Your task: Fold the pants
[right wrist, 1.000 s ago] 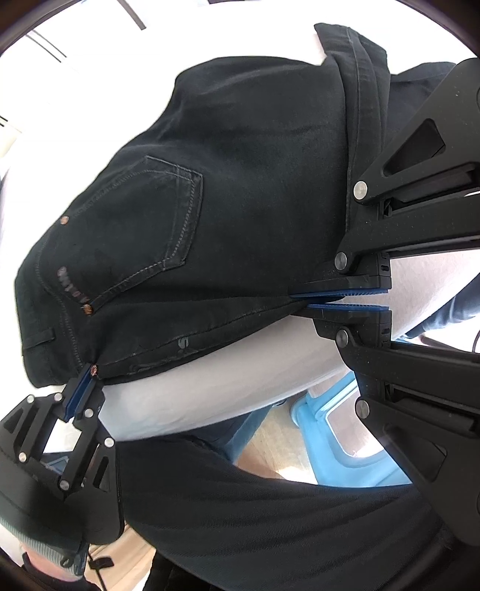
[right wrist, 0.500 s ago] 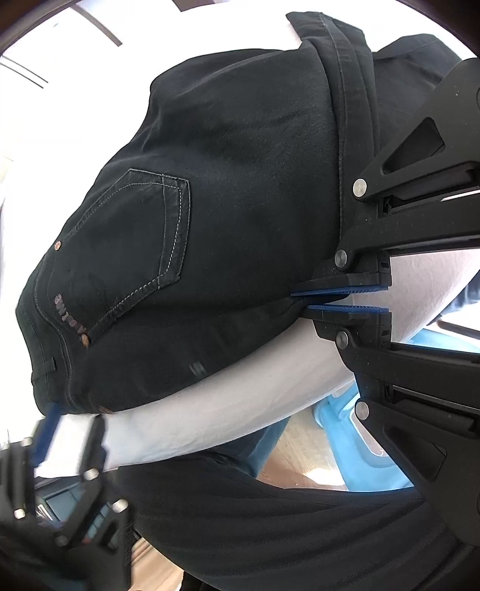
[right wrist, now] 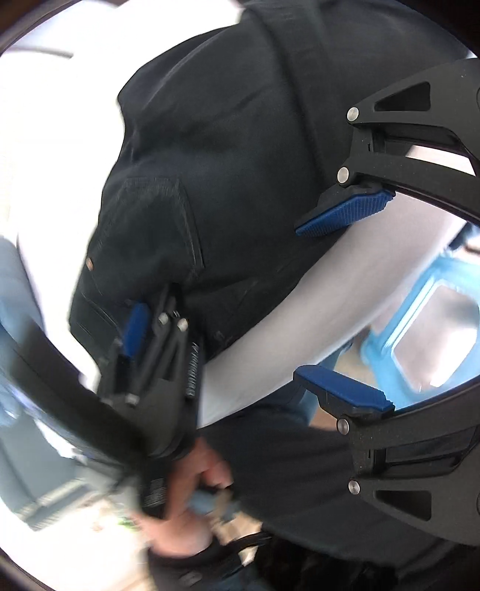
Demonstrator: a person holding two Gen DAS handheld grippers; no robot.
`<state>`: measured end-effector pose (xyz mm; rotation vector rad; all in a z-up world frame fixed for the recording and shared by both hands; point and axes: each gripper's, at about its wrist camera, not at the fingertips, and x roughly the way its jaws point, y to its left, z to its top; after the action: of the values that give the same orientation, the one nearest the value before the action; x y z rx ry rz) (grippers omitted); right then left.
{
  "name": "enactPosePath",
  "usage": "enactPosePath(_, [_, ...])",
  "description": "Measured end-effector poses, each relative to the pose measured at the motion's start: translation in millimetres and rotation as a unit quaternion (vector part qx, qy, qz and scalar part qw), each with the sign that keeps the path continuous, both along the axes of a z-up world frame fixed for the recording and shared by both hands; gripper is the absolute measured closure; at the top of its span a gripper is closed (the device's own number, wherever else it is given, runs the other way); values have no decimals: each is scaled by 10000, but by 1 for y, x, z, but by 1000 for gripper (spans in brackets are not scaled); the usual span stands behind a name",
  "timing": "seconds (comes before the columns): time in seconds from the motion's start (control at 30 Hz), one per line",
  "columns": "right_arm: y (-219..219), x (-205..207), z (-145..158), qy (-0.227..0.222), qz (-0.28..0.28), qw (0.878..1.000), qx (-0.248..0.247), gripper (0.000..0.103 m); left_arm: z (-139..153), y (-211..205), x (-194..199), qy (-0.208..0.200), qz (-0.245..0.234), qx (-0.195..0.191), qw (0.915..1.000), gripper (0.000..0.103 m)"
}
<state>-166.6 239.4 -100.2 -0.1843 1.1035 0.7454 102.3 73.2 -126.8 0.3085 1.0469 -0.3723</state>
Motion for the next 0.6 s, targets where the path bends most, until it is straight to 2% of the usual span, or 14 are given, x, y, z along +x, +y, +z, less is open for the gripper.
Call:
enactPosePath(0.1, [-60, 11, 13, 419, -742, 9933, 787, 32, 5, -1, -4, 46, -45, 152, 9999, 61])
enactPosePath(0.17, [-120, 26, 15, 789, -1456, 9774, 1316, 32, 14, -5, -3, 14, 22, 204, 9998, 61])
enactPosePath(0.23, [-179, 36, 13, 1023, -2195, 9533, 1805, 32, 28, -15, -5, -79, 7, -79, 9999, 61])
enactPosePath(0.3, [-243, 53, 5, 1311, -3008, 9157, 2319, 32, 30, -26, -1, -66, -48, -119, 9999, 61])
enactPosePath(0.4, [-308, 77, -19, 1819, -3667, 8621, 2986, 32, 9, -42, 8, 164, -4, 58, 9998, 60])
enactPosePath(0.5, [-330, 99, -35, 2044, -3799, 8399, 3293, 31, 5, -31, 14, 309, 293, -387, 9983, 60])
enactPosePath(0.6, [-337, 123, -49, 2230, -3822, 8214, 3599, 32, 3, -28, 17, 385, 310, -539, 9973, 60])
